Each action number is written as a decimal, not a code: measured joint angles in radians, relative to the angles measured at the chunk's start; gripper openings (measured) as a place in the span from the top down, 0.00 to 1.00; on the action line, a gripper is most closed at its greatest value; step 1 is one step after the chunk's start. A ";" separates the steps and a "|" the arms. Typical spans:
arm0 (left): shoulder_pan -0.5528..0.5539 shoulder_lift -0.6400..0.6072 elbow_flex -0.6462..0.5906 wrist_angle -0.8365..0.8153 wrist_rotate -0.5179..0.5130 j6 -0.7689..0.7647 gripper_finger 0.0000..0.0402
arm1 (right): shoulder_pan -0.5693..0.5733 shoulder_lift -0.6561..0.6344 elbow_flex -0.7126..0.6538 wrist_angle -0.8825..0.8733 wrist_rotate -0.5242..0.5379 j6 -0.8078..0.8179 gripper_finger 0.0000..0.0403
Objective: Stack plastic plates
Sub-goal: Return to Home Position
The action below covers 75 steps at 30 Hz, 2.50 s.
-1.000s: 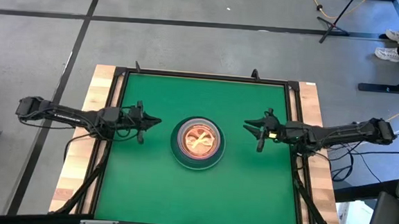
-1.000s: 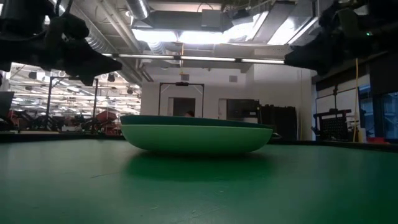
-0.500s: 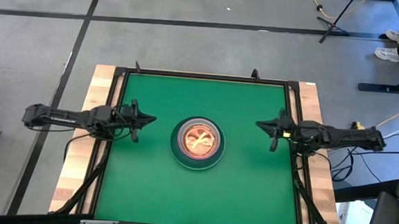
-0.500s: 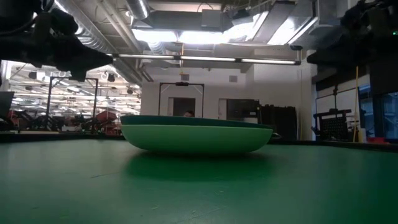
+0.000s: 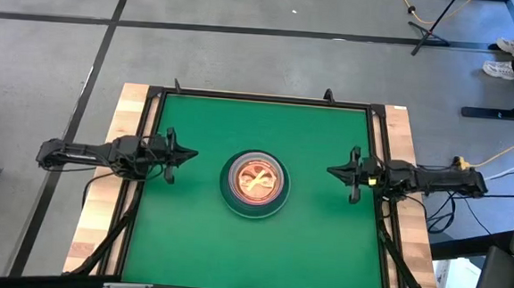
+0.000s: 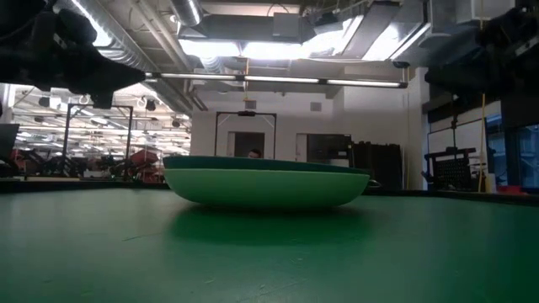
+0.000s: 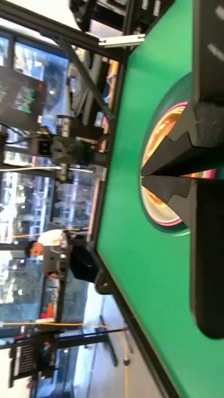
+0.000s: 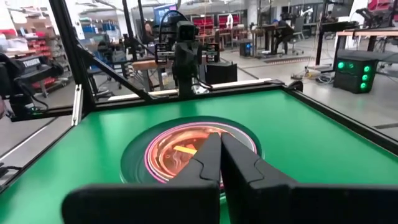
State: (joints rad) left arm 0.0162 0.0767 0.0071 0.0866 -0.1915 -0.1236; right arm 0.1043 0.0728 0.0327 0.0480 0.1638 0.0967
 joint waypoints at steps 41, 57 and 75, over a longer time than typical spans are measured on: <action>0.000 -0.074 0.000 -0.028 -0.062 0.054 1.00 | 0.000 -0.022 -0.025 -0.003 0.008 -0.024 1.00; 0.000 -0.074 0.000 -0.028 -0.062 0.054 1.00 | 0.000 -0.022 -0.025 -0.003 0.005 -0.024 1.00; 0.000 -0.074 0.000 -0.028 -0.061 0.054 1.00 | 0.000 -0.022 -0.025 -0.003 0.006 -0.024 1.00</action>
State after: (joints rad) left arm 0.0166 0.0025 0.0074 0.0589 -0.2527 -0.0700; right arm 0.1043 0.0505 0.0078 0.0448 0.1702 0.0731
